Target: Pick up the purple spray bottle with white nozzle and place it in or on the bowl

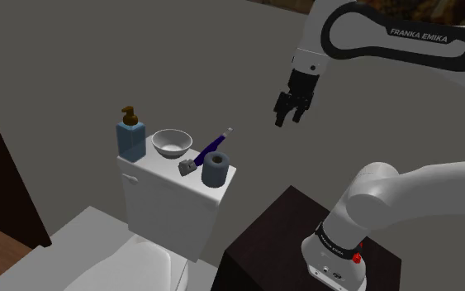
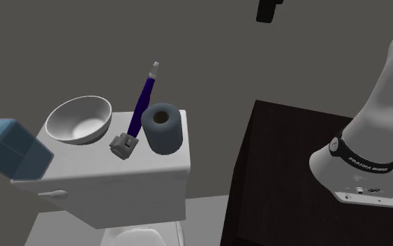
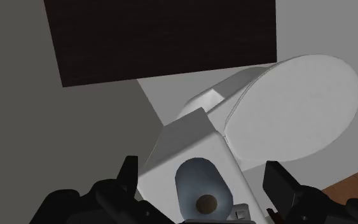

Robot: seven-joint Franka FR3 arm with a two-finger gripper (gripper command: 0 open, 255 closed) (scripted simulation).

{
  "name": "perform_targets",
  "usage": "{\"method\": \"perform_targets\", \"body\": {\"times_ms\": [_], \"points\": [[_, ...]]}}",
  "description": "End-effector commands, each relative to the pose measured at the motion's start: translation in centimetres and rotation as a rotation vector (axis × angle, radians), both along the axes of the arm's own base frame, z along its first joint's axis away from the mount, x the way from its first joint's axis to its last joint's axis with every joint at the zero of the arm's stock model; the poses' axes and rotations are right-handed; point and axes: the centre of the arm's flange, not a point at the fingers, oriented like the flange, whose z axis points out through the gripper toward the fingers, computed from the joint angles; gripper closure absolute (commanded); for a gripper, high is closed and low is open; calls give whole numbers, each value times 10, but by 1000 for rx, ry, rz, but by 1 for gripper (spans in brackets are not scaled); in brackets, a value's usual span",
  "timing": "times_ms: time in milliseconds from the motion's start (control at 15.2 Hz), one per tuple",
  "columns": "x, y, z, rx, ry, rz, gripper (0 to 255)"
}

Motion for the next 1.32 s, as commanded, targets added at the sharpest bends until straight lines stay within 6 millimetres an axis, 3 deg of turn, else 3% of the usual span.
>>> {"method": "perform_targets", "body": {"times_ms": [0,594,1254], "points": [[0,0,0,0,0,0,0],[37,45,-92,-25,-194,-406,0],[114,66,-183,-53,-409,-858,0]]}}
